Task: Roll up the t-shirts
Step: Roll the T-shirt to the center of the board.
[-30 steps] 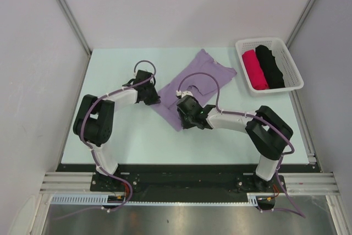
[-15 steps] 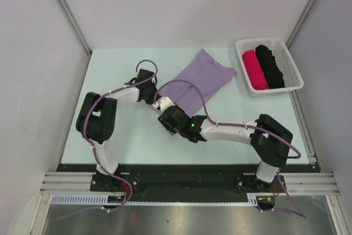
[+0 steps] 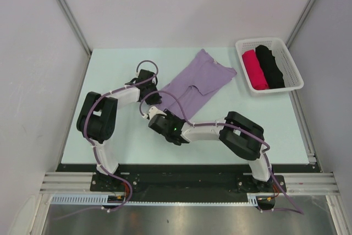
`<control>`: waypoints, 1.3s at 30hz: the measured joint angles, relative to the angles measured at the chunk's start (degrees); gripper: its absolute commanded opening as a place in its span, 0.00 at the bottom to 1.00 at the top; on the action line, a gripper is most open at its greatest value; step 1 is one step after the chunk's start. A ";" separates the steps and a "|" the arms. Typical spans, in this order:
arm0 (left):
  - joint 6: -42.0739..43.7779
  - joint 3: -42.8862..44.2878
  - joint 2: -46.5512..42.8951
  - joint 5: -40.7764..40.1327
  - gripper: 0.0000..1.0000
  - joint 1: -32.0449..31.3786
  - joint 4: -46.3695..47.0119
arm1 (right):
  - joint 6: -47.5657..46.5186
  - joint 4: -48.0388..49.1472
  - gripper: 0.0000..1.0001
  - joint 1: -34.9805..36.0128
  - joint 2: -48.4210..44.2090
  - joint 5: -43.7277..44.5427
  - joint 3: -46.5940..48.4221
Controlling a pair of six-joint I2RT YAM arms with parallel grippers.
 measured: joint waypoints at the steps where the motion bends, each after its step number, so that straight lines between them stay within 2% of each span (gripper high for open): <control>1: -0.02 0.00 0.00 0.00 0.10 0.00 0.00 | 0.00 -0.26 0.59 -0.15 0.66 1.09 0.07; 5: 0.02 0.02 0.00 0.02 0.11 -0.02 -0.04 | 0.13 -0.94 0.52 -0.55 1.22 2.78 0.63; 8: 0.37 0.04 -0.02 0.22 0.23 -0.04 -0.04 | 0.13 -1.22 0.43 -1.09 1.42 2.60 0.72; 9: 0.42 0.04 -0.02 0.61 0.32 -0.07 -0.02 | 0.15 -1.40 0.36 -1.38 1.42 2.10 0.72; 11: 0.46 0.02 -0.26 1.49 0.41 -0.07 0.07 | 0.15 -1.53 0.30 -2.25 1.40 -0.11 0.74; 12: 0.42 -0.09 -0.59 1.95 0.49 -0.07 0.20 | 0.13 -1.49 0.30 -2.80 1.36 -1.40 0.74; 13: 0.52 -0.26 -1.05 2.29 0.51 -0.07 0.28 | 0.13 -1.49 0.29 -3.30 1.14 -2.73 0.74; 18: -0.26 -3.76 -7.76 4.37 0.55 0.94 0.63 | 0.74 -2.08 0.24 -7.21 -1.46 -13.97 0.04; 25: -2.49 -13.97 -22.05 5.14 0.54 5.62 1.88 | 4.31 -0.39 0.24 -11.54 -4.70 -29.77 -3.43; 34: -5.92 -31.45 -33.97 5.09 0.52 6.54 5.68 | 15.13 10.40 0.23 -15.15 -9.92 -46.12 -14.71; 39: -7.43 -37.55 -37.79 5.49 0.56 6.25 8.68 | 21.14 17.42 0.23 -16.63 -10.62 -52.85 -19.47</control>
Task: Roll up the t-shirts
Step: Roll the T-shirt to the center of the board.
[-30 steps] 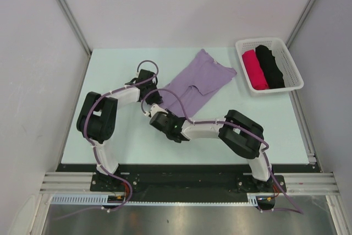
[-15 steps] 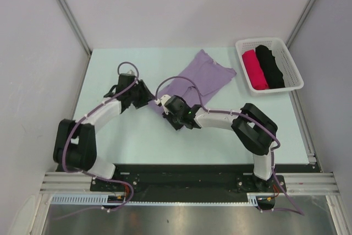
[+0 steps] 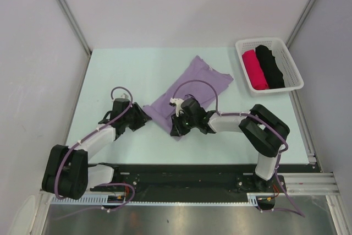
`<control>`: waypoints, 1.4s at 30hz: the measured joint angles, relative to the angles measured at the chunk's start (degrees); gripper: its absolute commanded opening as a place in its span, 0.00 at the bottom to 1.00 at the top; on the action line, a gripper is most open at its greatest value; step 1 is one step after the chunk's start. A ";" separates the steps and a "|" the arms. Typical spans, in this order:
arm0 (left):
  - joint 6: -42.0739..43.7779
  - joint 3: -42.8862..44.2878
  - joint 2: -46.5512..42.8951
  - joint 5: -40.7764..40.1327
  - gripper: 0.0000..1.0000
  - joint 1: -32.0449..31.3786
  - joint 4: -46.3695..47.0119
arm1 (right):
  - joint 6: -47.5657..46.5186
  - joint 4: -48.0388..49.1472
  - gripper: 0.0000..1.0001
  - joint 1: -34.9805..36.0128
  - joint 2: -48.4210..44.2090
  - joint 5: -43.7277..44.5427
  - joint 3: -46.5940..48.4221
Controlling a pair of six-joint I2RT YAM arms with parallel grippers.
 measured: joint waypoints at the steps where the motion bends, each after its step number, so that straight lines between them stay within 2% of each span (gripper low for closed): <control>1: -0.31 -0.52 -0.28 0.04 0.56 -0.13 0.76 | 0.81 0.96 0.22 -0.35 0.00 -1.01 -0.55; 11: -1.84 -0.96 2.08 -0.52 0.52 -2.03 7.67 | 4.57 2.58 0.22 -2.36 0.00 -6.86 -1.88; 15: -2.27 -0.46 5.57 -1.64 0.44 -2.58 8.26 | 4.59 2.58 0.23 -2.95 0.00 -7.87 -1.92; 18: -2.36 1.18 7.45 -2.29 0.39 -3.32 7.82 | 4.57 2.51 0.26 -3.08 0.00 -7.91 -1.92; 22: -2.29 6.27 9.31 -4.07 0.36 -4.92 4.28 | 4.42 1.66 0.37 -3.13 -0.33 -7.19 -1.92; 27: -2.21 11.58 12.15 -5.51 0.34 -6.29 0.42 | 3.74 -1.01 0.49 -3.04 -3.39 -3.61 -2.21; 29: -2.19 12.68 13.27 -5.97 0.33 -6.43 -0.96 | 2.99 -2.40 0.50 -2.69 -5.09 -1.57 -2.21; 37: -1.62 17.27 16.81 -6.88 0.33 -7.21 -5.86 | 0.52 -6.27 0.49 0.28 -11.58 9.05 -2.12; 42: -1.29 20.28 19.04 -7.08 0.33 -8.11 -7.23 | -1.60 -10.10 0.44 4.00 -11.93 17.35 -0.76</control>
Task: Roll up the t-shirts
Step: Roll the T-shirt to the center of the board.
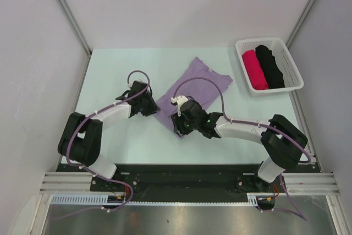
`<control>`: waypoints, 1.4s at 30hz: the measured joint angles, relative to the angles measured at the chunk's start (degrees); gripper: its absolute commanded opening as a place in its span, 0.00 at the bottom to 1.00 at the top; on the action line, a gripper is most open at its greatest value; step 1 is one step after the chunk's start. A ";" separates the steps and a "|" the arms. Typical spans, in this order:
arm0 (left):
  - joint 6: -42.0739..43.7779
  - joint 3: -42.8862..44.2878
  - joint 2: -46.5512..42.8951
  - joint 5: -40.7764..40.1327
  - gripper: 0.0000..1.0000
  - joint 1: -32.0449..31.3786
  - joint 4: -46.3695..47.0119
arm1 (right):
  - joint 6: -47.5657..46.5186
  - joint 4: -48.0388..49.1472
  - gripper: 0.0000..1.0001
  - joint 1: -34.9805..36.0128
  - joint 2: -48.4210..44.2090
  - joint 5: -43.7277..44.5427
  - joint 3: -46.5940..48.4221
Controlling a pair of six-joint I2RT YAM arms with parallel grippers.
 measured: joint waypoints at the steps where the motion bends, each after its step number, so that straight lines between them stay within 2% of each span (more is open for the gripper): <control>1: 0.07 0.44 0.35 0.00 0.32 -0.11 -0.11 | -0.50 -0.70 0.44 0.92 0.02 1.86 0.48; 8: 0.11 4.15 3.69 -0.17 0.32 -0.76 -1.27 | -3.50 -3.56 0.43 5.31 0.04 11.52 2.93; 16: 0.20 7.26 7.37 -0.11 0.34 -1.05 -1.36 | -5.46 -3.96 0.42 5.55 2.99 14.88 4.13; 22: 1.18 8.96 7.93 0.09 0.40 -1.05 -1.38 | -5.44 -4.66 0.42 2.64 6.86 14.56 4.13; 26: 2.36 9.09 7.58 0.09 0.50 -1.05 -1.44 | -5.42 -4.59 0.41 1.29 7.89 13.31 4.15; 31: 3.13 6.82 3.04 0.09 0.48 -1.05 -1.11 | -5.35 -4.57 0.41 -0.68 8.00 10.05 4.33; 35: 3.02 2.45 -1.99 0.83 0.38 -1.05 0.39 | -5.18 -4.57 0.40 -2.32 8.02 7.21 4.35; 42: 1.73 -4.37 -3.48 1.86 0.43 -1.92 3.54 | -4.57 -4.46 0.38 -4.04 8.44 3.61 4.48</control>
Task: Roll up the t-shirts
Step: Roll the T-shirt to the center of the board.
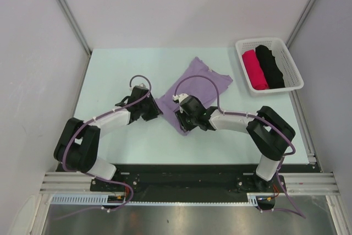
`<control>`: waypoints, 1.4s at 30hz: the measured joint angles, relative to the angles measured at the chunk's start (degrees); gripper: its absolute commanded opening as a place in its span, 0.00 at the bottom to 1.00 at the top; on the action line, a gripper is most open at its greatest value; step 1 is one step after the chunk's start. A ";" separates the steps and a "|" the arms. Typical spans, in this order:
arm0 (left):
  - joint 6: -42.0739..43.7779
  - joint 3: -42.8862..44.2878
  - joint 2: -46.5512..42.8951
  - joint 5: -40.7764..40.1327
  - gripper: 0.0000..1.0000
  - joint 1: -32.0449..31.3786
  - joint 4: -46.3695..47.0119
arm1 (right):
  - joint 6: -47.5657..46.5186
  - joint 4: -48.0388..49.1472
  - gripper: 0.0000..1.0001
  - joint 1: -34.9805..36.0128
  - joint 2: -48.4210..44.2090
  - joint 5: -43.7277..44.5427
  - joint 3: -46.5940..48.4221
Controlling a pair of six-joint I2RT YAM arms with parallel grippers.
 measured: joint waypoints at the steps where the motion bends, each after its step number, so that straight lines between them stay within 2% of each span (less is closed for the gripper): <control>1: -0.26 -0.83 0.09 0.42 0.45 -0.15 0.59 | 0.07 0.00 0.38 -0.24 0.00 -0.55 0.02; 14: -3.32 -3.13 5.64 1.81 0.47 -0.61 10.62 | 0.20 -0.04 0.37 -1.49 0.00 -2.89 0.07; 18: -3.76 -1.44 7.19 1.66 0.46 -0.98 9.99 | 0.17 -0.31 0.44 -1.46 -0.20 -2.01 0.07; 22: -3.74 2.34 8.87 0.81 0.46 -1.99 7.37 | -0.59 -1.29 0.55 -0.04 -2.10 3.23 0.07; 25: -3.72 4.63 10.16 0.57 0.46 -2.36 5.25 | -2.34 -1.16 0.58 2.45 -3.93 8.26 0.07; 32: -3.67 8.85 13.29 0.37 0.46 -2.60 0.66 | -7.52 0.66 0.61 7.82 -4.61 14.62 0.20; 39: -3.65 10.32 14.01 0.35 0.46 -2.67 -1.36 | -12.55 1.14 0.62 12.55 -0.87 20.35 2.58; 42: -3.65 10.36 14.01 0.35 0.46 -2.67 -1.49 | -13.79 1.22 0.56 14.01 1.51 22.21 3.37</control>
